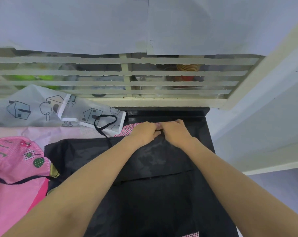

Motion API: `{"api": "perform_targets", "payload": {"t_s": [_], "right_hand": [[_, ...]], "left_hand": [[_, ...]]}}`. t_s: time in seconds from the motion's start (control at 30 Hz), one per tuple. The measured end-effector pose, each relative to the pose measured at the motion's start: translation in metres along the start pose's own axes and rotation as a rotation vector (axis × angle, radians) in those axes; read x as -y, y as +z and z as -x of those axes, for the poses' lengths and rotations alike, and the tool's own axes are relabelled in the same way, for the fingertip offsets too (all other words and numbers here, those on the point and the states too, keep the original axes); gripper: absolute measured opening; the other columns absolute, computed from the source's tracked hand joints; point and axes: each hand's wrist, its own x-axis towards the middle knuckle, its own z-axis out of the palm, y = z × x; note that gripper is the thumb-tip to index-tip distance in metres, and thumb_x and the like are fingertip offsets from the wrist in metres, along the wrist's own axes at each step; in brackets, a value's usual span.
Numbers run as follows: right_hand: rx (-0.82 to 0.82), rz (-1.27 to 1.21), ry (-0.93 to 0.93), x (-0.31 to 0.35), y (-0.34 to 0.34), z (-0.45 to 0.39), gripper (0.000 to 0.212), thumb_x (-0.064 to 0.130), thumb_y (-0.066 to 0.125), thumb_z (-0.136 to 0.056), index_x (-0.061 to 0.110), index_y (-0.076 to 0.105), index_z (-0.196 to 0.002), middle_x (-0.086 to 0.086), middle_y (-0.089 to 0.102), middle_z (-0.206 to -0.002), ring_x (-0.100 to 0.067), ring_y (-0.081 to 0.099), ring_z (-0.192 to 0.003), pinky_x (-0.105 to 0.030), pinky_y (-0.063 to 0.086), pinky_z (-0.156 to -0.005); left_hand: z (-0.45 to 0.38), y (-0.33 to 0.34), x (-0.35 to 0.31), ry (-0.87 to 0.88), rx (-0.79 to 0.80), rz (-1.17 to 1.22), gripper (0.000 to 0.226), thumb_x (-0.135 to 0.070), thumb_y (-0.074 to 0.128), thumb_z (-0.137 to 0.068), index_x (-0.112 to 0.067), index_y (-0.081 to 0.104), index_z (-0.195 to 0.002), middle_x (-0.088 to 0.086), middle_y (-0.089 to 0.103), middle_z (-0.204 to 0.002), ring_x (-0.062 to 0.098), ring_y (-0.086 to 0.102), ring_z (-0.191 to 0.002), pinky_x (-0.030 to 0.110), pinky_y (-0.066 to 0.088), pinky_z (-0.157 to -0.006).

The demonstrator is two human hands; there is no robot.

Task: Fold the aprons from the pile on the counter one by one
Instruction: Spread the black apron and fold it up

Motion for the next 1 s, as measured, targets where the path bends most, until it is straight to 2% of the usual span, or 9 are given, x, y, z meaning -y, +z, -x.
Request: {"api": "perform_targets", "payload": {"t_s": [0.1, 0.27, 0.4, 0.47, 0.67, 0.73, 0.8, 0.9, 1.0], "right_hand": [[0.064, 0.024, 0.074, -0.020, -0.006, 0.009, 0.026, 0.004, 0.041, -0.093, 0.010, 0.054, -0.115, -0.010, 0.061, -0.114, -0.028, 0.056, -0.106, -0.036, 0.037, -0.091], [0.082, 0.078, 0.080, -0.020, -0.019, 0.011, 0.027, 0.008, 0.046, -0.091, 0.008, 0.057, -0.115, -0.011, 0.054, -0.119, -0.028, 0.050, -0.111, -0.039, 0.037, -0.097], [0.195, -0.153, -0.084, 0.034, -0.024, -0.007, 0.042, 0.021, 0.051, -0.089, 0.012, 0.048, -0.130, -0.009, 0.053, -0.126, -0.028, 0.046, -0.120, -0.042, 0.029, -0.105], [0.225, -0.265, -0.108, 0.054, -0.019, -0.014, 0.041, 0.020, 0.052, -0.091, 0.011, 0.049, -0.131, -0.011, 0.055, -0.126, -0.029, 0.049, -0.119, -0.041, 0.036, -0.103], [0.332, -0.335, 0.085, 0.044, -0.024, -0.020, 0.035, 0.014, 0.062, -0.089, -0.001, 0.055, -0.119, -0.015, 0.057, -0.121, -0.030, 0.056, -0.110, -0.032, 0.046, -0.087], [0.368, -0.275, 0.126, 0.038, -0.025, -0.020, 0.025, 0.011, 0.061, -0.088, 0.000, 0.054, -0.110, -0.015, 0.058, -0.114, -0.031, 0.058, -0.105, -0.030, 0.045, -0.078], [0.390, -0.168, 0.148, 0.038, -0.028, -0.016, 0.026, 0.008, 0.057, -0.089, 0.002, 0.052, -0.114, -0.015, 0.058, -0.116, -0.030, 0.058, -0.106, -0.031, 0.045, -0.078], [0.388, 0.083, 0.153, 0.044, -0.031, -0.008, 0.038, 0.004, 0.046, -0.091, 0.005, 0.046, -0.130, -0.012, 0.056, -0.124, -0.028, 0.056, -0.111, -0.034, 0.044, -0.090], [0.260, 0.219, 0.049, 0.064, -0.031, -0.006, 0.037, 0.007, 0.048, -0.092, 0.007, 0.048, -0.129, -0.011, 0.052, -0.128, -0.030, 0.046, -0.121, -0.041, 0.033, -0.103]], "left_hand": [[0.011, -0.010, 0.020, 0.003, 0.012, -0.101, 0.033, -0.035, 0.039, -0.100, -0.015, 0.061, -0.115, 0.010, 0.064, -0.110, 0.030, 0.060, -0.099, 0.038, 0.048, -0.083], [0.025, -0.029, 0.037, -0.010, 0.072, -0.184, 0.034, -0.032, 0.037, -0.101, -0.012, 0.062, -0.111, 0.009, 0.064, -0.108, 0.025, 0.059, -0.098, 0.033, 0.043, -0.077], [0.033, -0.038, 0.039, -0.008, 0.052, -0.190, 0.031, -0.029, 0.039, -0.101, -0.010, 0.062, -0.110, 0.011, 0.065, -0.105, 0.027, 0.059, -0.097, 0.029, 0.038, -0.070], [0.038, -0.037, 0.039, 0.000, 0.064, -0.212, 0.031, -0.029, 0.039, -0.100, -0.010, 0.061, -0.112, 0.012, 0.064, -0.106, 0.027, 0.059, -0.097, 0.028, 0.036, -0.069], [0.065, -0.043, 0.067, 0.013, 0.059, -0.392, 0.032, -0.029, 0.032, -0.102, -0.011, 0.057, -0.112, 0.009, 0.063, -0.110, 0.026, 0.059, -0.098, 0.030, 0.039, -0.076], [0.075, -0.047, 0.079, 0.015, 0.066, -0.504, 0.033, -0.030, 0.030, -0.102, -0.011, 0.057, -0.109, 0.008, 0.064, -0.110, 0.025, 0.059, -0.100, 0.033, 0.038, -0.086], [0.085, -0.054, 0.093, -0.006, 0.064, -0.580, 0.035, -0.032, 0.029, -0.103, -0.011, 0.057, -0.110, 0.008, 0.064, -0.112, 0.026, 0.059, -0.102, 0.035, 0.036, -0.095], [0.105, -0.069, 0.117, -0.132, 0.022, -0.670, 0.028, -0.026, 0.033, -0.103, -0.011, 0.054, -0.113, 0.008, 0.063, -0.113, 0.026, 0.059, -0.103, 0.034, 0.039, -0.094], [0.127, -0.080, 0.140, -0.306, -0.057, -0.720, 0.021, -0.017, 0.036, -0.102, -0.013, 0.050, -0.117, 0.006, 0.064, -0.111, 0.027, 0.062, -0.100, 0.034, 0.046, -0.083]]}}
